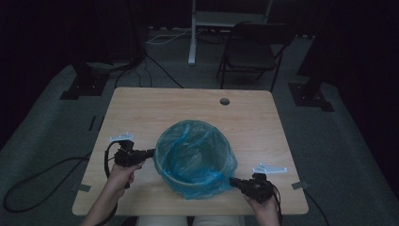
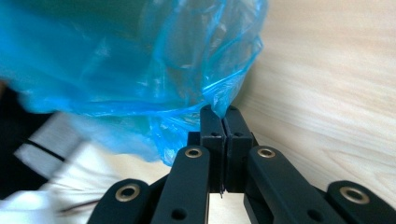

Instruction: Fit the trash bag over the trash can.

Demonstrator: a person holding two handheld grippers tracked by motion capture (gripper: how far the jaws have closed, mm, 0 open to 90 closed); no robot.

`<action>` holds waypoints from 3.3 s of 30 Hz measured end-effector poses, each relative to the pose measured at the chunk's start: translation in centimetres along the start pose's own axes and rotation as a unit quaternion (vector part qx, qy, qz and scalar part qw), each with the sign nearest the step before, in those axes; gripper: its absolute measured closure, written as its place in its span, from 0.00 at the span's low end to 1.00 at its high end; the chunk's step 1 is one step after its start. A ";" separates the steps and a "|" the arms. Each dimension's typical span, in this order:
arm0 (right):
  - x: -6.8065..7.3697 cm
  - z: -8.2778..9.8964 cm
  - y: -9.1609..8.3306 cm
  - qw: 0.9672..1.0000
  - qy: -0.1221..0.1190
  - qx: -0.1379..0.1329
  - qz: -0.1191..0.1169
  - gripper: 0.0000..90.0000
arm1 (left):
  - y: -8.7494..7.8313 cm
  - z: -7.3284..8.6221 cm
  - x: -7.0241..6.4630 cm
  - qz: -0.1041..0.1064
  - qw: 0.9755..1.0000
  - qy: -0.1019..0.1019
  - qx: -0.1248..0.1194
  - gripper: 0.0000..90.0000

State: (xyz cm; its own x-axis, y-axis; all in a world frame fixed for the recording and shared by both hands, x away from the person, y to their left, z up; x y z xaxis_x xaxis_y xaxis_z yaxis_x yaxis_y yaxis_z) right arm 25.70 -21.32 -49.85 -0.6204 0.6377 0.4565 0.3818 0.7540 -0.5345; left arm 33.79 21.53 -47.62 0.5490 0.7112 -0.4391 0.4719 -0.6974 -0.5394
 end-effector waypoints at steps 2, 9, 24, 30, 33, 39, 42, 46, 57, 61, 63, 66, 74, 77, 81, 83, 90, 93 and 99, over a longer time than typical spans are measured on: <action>-1.2 0.5 1.6 1.000 0.008 0.021 0.006 0.99 | 0.4 0.1 0.0 -0.003 1.000 0.003 0.007 1.00; -2.2 1.0 2.2 0.999 0.025 0.028 0.007 0.72 | 1.3 0.4 0.2 -0.004 1.000 0.004 0.022 0.99; -2.3 -5.6 -5.5 0.981 0.035 -0.187 -0.033 0.25 | -3.8 1.6 0.3 -0.043 0.996 0.069 -0.047 0.33; -0.4 -8.2 -3.6 0.984 0.013 -0.177 -0.031 0.34 | -1.8 1.6 -1.2 -0.037 0.995 0.090 -0.019 0.32; -1.1 -8.2 -2.8 0.988 0.025 -0.153 0.027 0.37 | -0.9 1.1 -1.9 -0.024 0.995 0.099 -0.022 0.32; -1.8 -7.4 -1.9 0.993 0.038 -0.109 -0.010 0.29 | 0.1 0.4 -2.8 -0.020 0.993 0.113 -0.011 0.32; -2.5 -7.2 -2.6 0.993 0.044 -0.112 -0.009 0.26 | 1.1 -0.2 -3.2 -0.010 0.994 0.109 -0.011 0.32; -3.6 -7.6 -3.2 0.993 0.051 -0.110 -0.002 0.26 | 2.3 -0.9 -3.5 -0.005 0.994 0.108 -0.007 0.32; -6.1 -9.7 -3.1 0.994 0.049 -0.095 0.006 0.22 | 3.6 -2.0 -3.4 -0.017 0.994 0.109 -0.012 0.32; -6.8 -10.0 -4.1 0.991 0.042 -0.120 0.041 0.22 | 3.7 -1.7 -3.0 -0.069 0.989 0.125 -0.025 0.26; -7.2 -10.1 -4.7 0.989 0.046 -0.135 0.042 0.22 | 3.7 -1.6 -2.8 -0.084 0.988 0.127 -0.019 0.19; -7.9 -10.5 -6.7 0.980 0.057 -0.187 0.046 0.22 | 3.0 -1.1 -1.9 -0.096 0.990 0.107 -0.008 0.01; -4.3 -14.3 -6.4 0.975 -0.009 -0.221 -0.034 0.21 | 1.3 0.3 -1.4 -0.102 0.987 0.120 -0.043 0.00; -1.7 -16.3 -5.0 0.975 -0.051 -0.201 -0.075 0.21 | 0.4 0.9 -1.1 -0.113 0.986 0.118 -0.045 0.00; 1.8 -18.8 -2.7 0.974 -0.099 -0.171 -0.112 0.21 | -1.2 2.1 -0.4 -0.128 0.983 0.114 -0.066 0.00; 3.4 -20.0 -1.4 0.972 -0.115 -0.155 -0.135 0.21 | -2.0 2.7 0.1 -0.139 0.981 0.110 -0.072 0.00; 6.9 -22.2 3.1 0.966 -0.188 -0.084 -0.159 0.20 | -5.3 4.1 1.3 -0.181 0.970 0.109 -0.118 0.00; 7.0 -22.3 4.3 0.966 -0.196 -0.062 -0.153 0.19 | -6.3 4.4 1.5 -0.198 0.964 0.116 -0.134 0.00; 6.3 -21.7 8.1 0.969 -0.208 0.048 -0.125 0.19 | -7.6 5.5 2.7 -0.221 0.958 0.097 -0.155 0.00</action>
State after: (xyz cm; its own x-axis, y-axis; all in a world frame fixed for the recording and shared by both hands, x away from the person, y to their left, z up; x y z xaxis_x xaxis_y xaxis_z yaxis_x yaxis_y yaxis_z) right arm 39.75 -7.76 -35.87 -0.9149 0.3043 0.2653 0.1313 0.8458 -0.5171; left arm 27.87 29.29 -48.66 0.3516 0.9343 -0.0580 0.8537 -0.3455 -0.3897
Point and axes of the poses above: each handheld gripper's, and its own axes: y roughly forward along the jaws, z roughly out of its underside, x roughly to its left, the point moved 1 cm from there along y, roughly forward along the jaws, and after that the axes turned 5 degrees about -z, right-handed, at the moved point
